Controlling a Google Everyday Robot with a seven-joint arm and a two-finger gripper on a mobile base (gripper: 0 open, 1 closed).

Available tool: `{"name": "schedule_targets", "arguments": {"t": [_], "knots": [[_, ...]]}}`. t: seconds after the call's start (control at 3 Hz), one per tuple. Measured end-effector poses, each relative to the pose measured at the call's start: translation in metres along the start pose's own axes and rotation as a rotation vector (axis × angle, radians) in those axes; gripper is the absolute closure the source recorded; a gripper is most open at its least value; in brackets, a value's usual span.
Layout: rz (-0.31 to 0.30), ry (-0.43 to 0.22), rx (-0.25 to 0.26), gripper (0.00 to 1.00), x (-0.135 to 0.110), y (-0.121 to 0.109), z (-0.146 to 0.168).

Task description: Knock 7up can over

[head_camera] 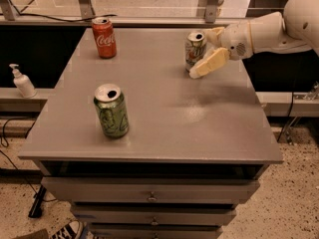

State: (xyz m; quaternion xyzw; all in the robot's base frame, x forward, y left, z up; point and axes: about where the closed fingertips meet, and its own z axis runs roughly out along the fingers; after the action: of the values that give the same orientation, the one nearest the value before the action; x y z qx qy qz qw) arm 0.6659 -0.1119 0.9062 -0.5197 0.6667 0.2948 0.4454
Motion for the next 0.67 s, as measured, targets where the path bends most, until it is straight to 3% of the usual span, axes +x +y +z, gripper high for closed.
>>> {"name": "schedule_targets", "arguments": {"t": [0.67], "knots": [[-0.006,-0.107,-0.227,0.0,-0.056,0.071,0.004]]}}
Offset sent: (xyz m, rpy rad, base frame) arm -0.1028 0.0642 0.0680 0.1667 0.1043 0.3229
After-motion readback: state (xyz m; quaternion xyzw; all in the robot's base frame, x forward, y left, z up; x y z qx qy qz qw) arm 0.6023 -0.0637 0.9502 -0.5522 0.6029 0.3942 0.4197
